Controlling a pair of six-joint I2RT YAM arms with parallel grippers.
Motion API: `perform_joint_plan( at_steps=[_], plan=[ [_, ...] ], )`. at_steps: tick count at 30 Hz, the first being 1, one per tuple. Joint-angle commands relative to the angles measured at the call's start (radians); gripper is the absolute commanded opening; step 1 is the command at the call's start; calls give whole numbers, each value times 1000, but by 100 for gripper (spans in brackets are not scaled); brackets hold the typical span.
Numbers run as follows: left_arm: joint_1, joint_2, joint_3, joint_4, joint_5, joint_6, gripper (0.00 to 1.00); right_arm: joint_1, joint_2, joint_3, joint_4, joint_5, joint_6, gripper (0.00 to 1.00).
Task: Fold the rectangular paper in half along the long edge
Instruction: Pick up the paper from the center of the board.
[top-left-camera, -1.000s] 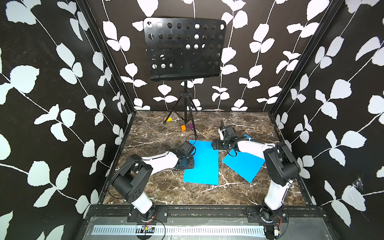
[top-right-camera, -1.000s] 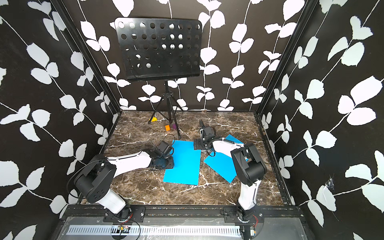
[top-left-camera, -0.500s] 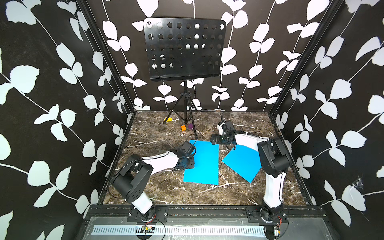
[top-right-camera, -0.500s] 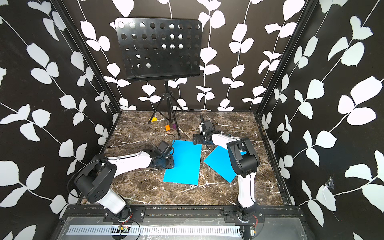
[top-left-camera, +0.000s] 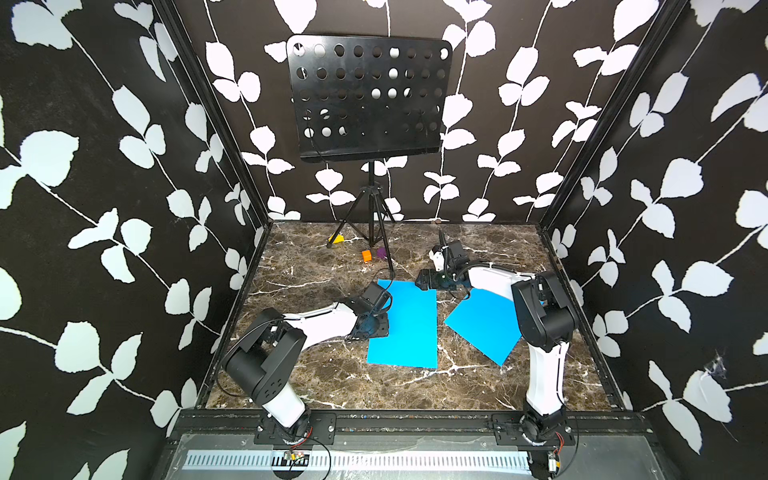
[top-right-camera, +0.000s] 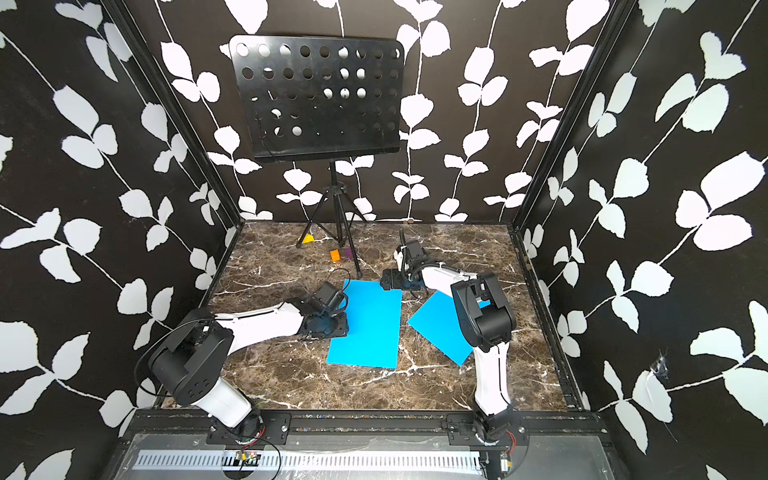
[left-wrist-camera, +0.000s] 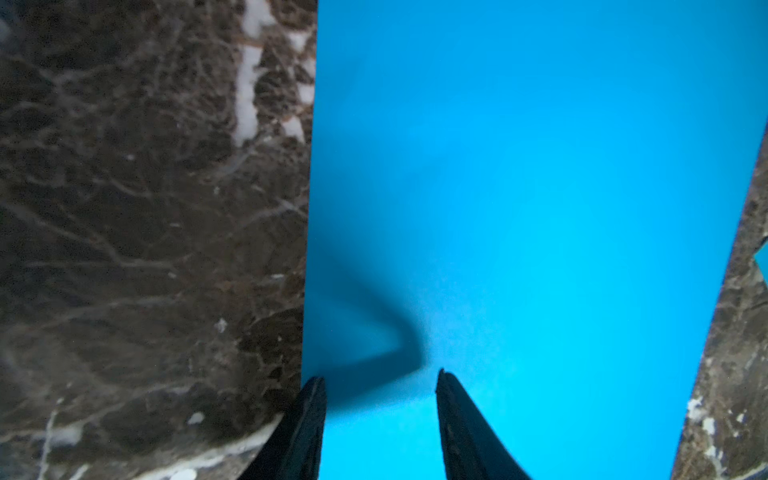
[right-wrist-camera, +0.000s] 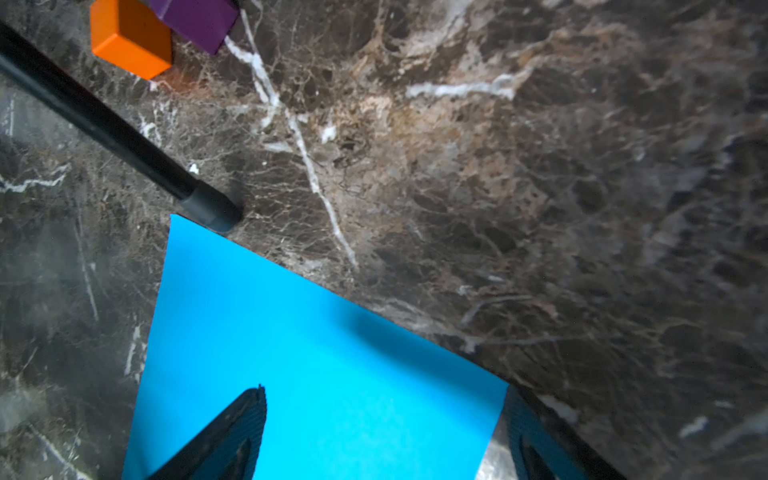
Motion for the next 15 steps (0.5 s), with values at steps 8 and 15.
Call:
perform_joint_plan(
  at_steps=[8, 15],
  plan=[
    [1, 57, -23, 16, 14, 3, 46, 2, -65, -144, 40, -172, 46, 89],
    [0, 63, -19, 18, 15, 1, 46, 16, -95, -200, 97, -260, 95, 89]
  ],
)
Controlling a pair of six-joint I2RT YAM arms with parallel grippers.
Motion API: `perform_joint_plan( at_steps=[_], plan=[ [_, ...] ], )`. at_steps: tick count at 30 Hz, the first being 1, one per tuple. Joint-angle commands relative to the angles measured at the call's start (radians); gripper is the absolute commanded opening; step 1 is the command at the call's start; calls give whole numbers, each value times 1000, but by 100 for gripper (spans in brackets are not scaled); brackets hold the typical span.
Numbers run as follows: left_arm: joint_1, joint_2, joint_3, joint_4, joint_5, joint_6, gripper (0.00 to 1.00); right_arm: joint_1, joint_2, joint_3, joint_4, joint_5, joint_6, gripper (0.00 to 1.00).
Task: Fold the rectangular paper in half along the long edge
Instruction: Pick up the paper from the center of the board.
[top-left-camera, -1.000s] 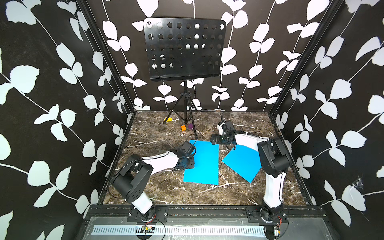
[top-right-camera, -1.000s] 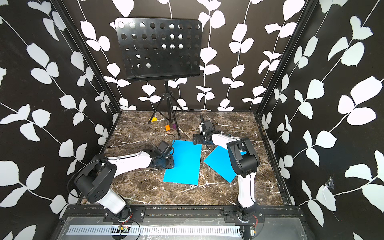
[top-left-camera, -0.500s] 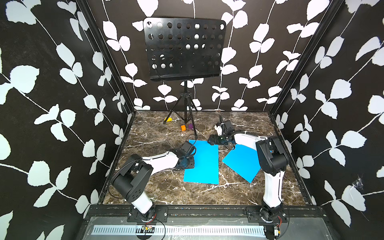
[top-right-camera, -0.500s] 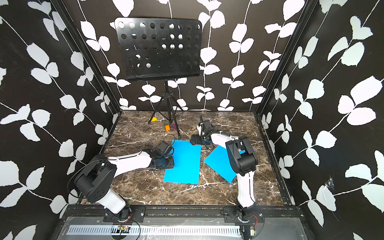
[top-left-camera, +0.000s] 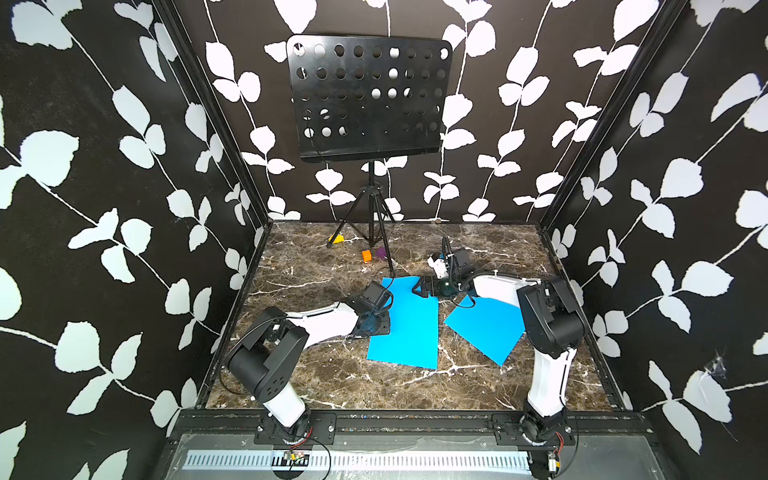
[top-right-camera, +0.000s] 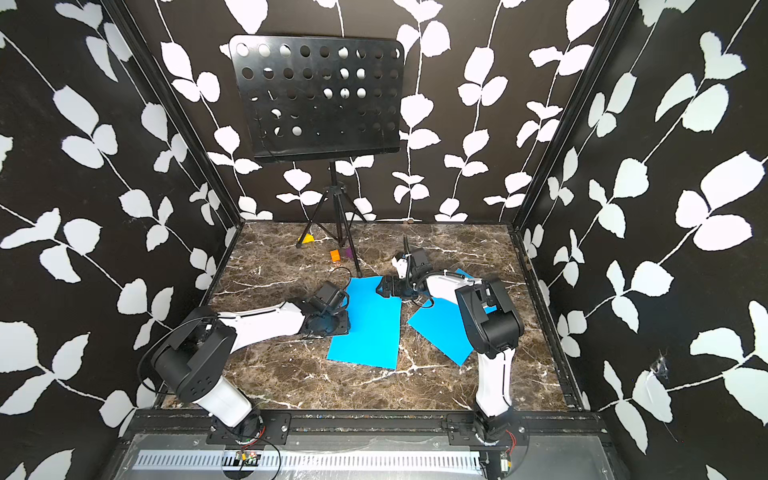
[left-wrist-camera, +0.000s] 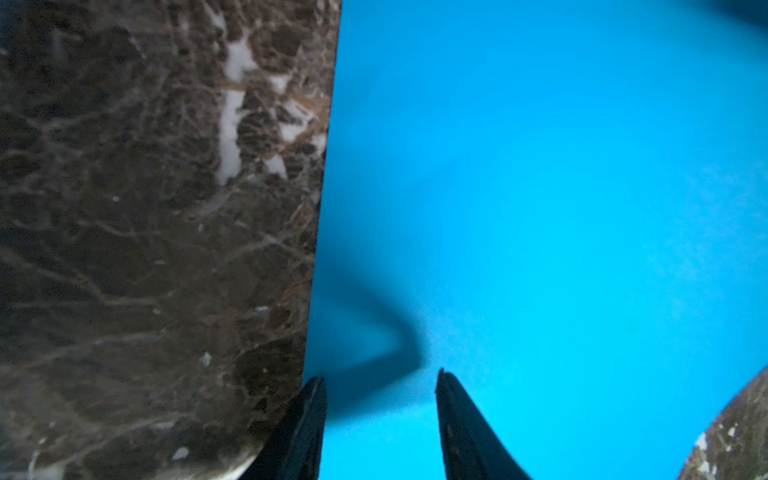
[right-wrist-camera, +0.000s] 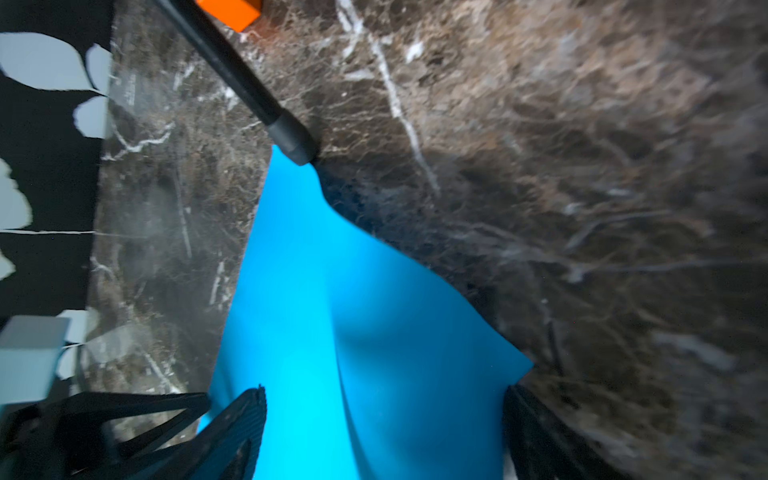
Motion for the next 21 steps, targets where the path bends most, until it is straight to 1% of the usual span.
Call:
perform_joint_plan(
  at_steps=[1, 3, 5, 9, 12, 16, 19, 21],
  plan=[
    [0, 44, -22, -33, 11, 1, 46, 19, -23, -53, -2, -75, 54, 90],
    [0, 46, -22, -32, 12, 1, 46, 32, -43, -76, 13, -89, 77, 91],
    [0, 48, -23, -31, 12, 1, 46, 46, -72, -103, 16, -77, 93, 94],
    [0, 51, -25, -27, 13, -3, 46, 74, -157, -204, 82, 28, 181, 96],
    [0, 53, -25, -24, 16, -2, 46, 101, -196, -266, 128, 72, 240, 95],
    [0, 60, -22, -19, 23, -3, 46, 158, -238, -333, 175, 140, 310, 91],
    [0, 59, -24, -19, 23, -3, 46, 179, -270, -377, 200, 191, 357, 85],
    [0, 57, -23, -22, 21, -3, 46, 182, -293, -410, 221, 215, 391, 77]
  ],
)
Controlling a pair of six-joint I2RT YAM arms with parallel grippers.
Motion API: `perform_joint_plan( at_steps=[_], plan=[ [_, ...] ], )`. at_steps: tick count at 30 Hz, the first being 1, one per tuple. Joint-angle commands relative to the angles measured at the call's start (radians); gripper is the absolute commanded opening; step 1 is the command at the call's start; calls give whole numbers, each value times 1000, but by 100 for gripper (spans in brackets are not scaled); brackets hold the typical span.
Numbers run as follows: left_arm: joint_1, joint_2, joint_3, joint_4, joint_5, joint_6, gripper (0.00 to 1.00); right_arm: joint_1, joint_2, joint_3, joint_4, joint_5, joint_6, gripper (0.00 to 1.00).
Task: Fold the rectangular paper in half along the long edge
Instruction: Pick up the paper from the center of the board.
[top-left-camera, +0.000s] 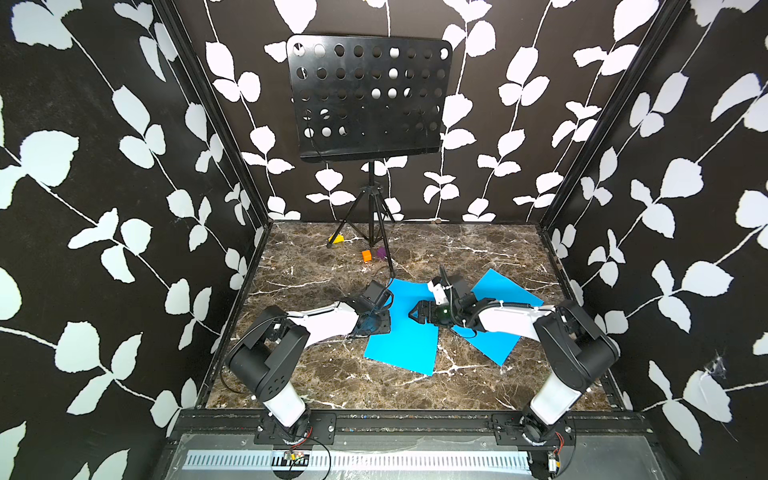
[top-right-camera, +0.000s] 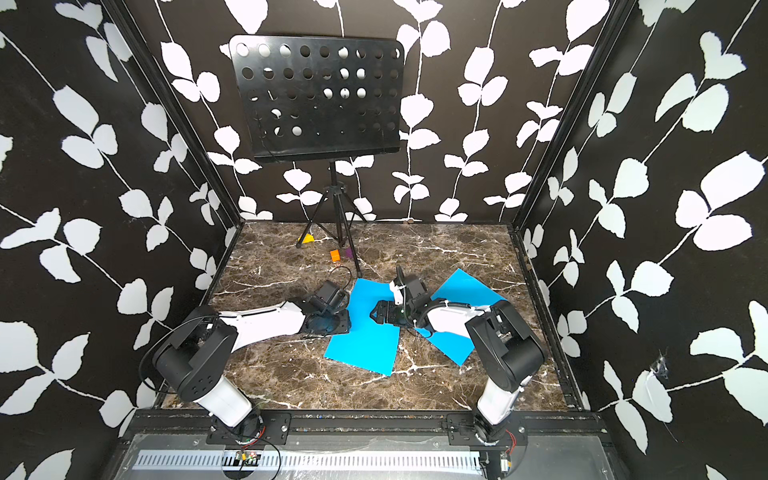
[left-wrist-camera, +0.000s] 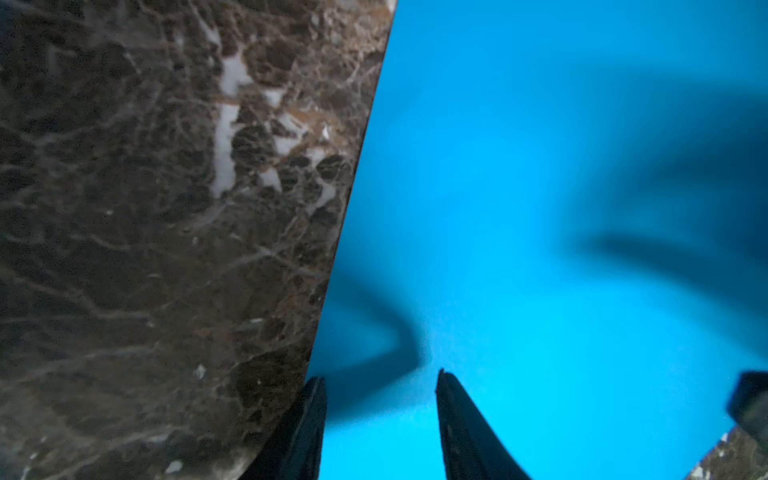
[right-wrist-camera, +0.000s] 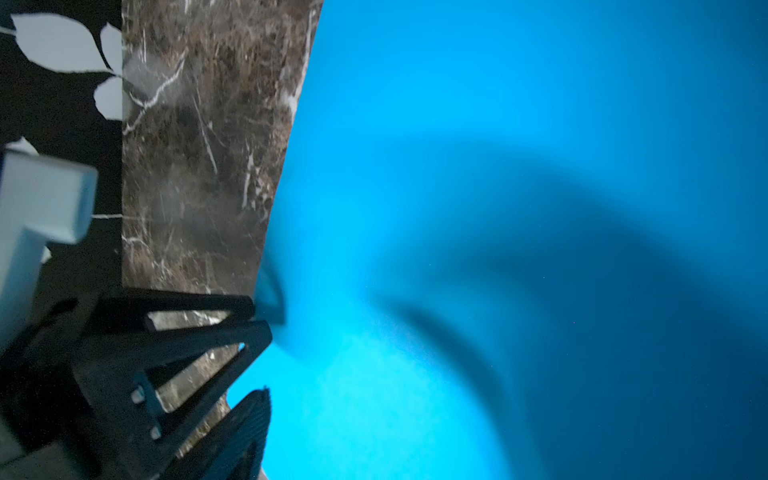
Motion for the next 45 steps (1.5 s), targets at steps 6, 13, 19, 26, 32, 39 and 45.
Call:
perform_joint_plan(
  at_steps=[6, 13, 19, 26, 32, 39, 45],
  plan=[
    [0, 43, -28, -32, 16, -2, 46, 10, -52, -65, 19, 104, 84, 48],
    [0, 3, -31, -30, 7, 1, 55, 5, -47, -58, -46, 166, -14, 0],
    [1, -122, -47, -33, -62, 12, 89, -41, -62, -59, -50, 59, -209, 0],
    [34, -233, -164, 181, 43, 9, 99, -124, -122, -109, 87, -169, -245, 0],
    [46, -206, -191, 283, 142, -2, 99, -150, -133, -140, 226, -356, -226, 0],
    [70, -292, -315, 520, 168, 28, 99, -177, -179, -190, 456, -499, -107, 0],
    [152, -353, -397, 693, 268, -17, 99, -195, -251, -186, 518, -560, -44, 0]
  ],
)
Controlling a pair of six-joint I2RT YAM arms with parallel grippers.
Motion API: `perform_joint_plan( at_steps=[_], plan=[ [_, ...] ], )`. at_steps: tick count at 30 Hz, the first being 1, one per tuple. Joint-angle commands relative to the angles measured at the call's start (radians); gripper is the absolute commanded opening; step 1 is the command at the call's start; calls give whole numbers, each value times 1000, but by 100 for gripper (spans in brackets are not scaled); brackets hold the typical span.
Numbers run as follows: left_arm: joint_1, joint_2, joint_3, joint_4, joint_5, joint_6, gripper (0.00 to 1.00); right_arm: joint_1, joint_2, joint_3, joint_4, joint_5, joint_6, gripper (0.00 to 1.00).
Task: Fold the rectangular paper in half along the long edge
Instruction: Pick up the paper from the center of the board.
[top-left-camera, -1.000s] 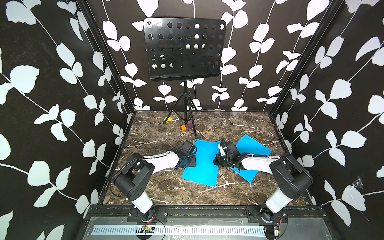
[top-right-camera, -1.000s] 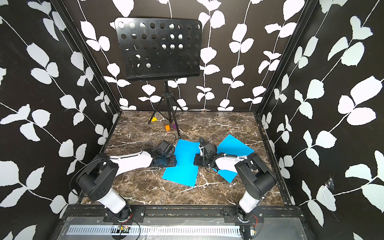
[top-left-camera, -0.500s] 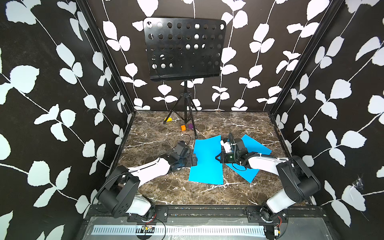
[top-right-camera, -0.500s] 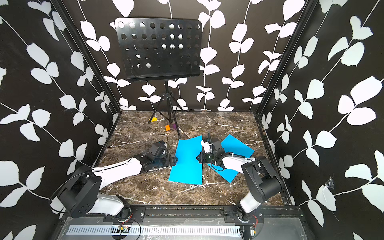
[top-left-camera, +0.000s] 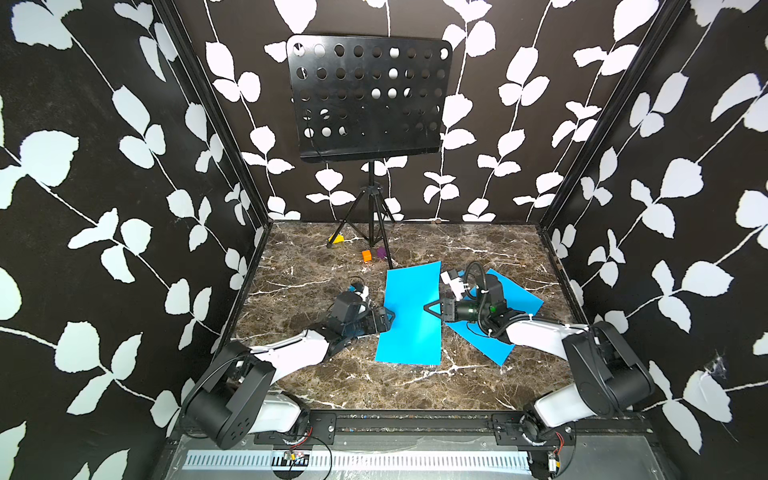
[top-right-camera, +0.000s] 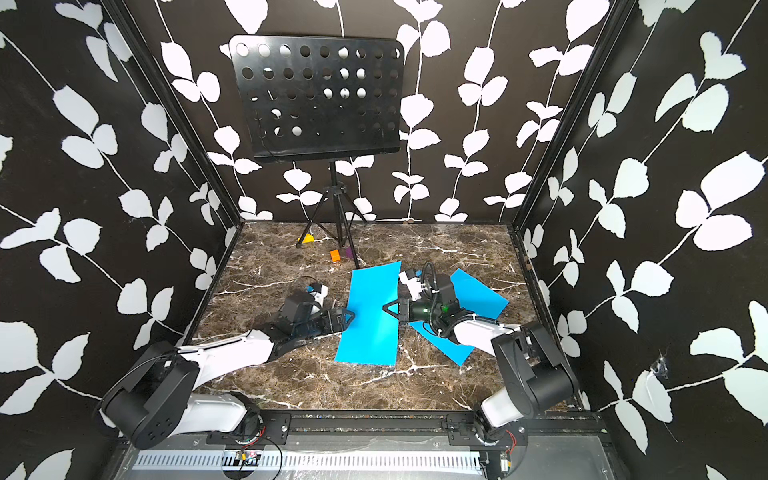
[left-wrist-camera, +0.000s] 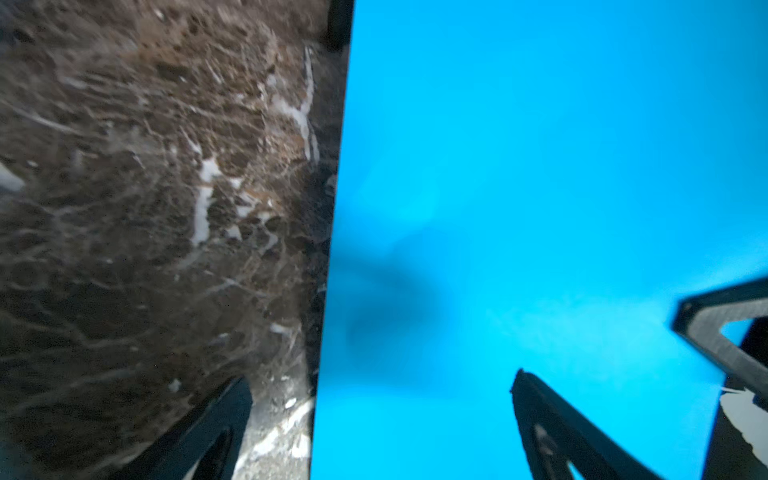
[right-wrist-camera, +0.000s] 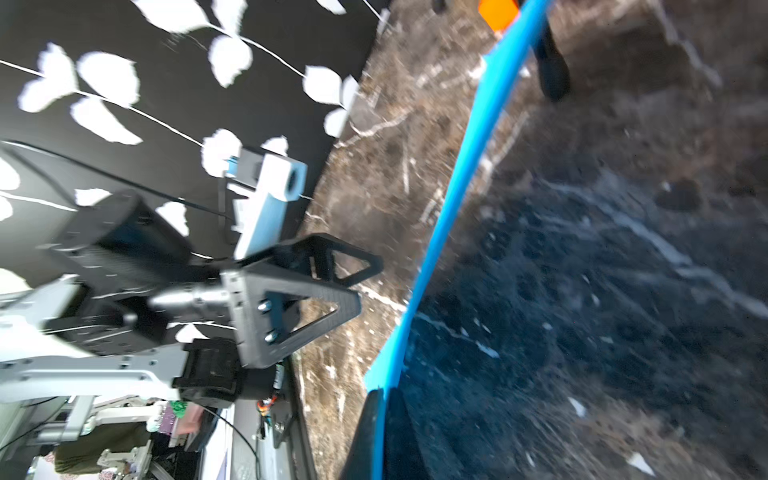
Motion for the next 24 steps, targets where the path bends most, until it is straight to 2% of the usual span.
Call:
perform_joint_plan(
  at_steps=[1, 6, 9, 15, 19, 24],
  plan=[
    [25, -49, -24, 157, 63, -16, 99, -10, -65, 14, 114, -74, 56, 0],
    [34, -51, -22, 286, 123, -44, 99, -23, -131, 59, 104, -106, 81, 0],
    [54, -24, -18, 350, 150, -107, 99, -27, -162, 79, 101, -125, 82, 0],
    [65, 76, -26, 585, 209, -364, 99, -33, -169, 118, 128, -115, 101, 0],
    [65, 68, -42, 599, 209, -472, 99, -34, -174, 124, 141, -109, 76, 0],
    [65, 101, -42, 710, 306, -670, 99, -35, -156, 127, 135, -101, 47, 0]
  ],
)
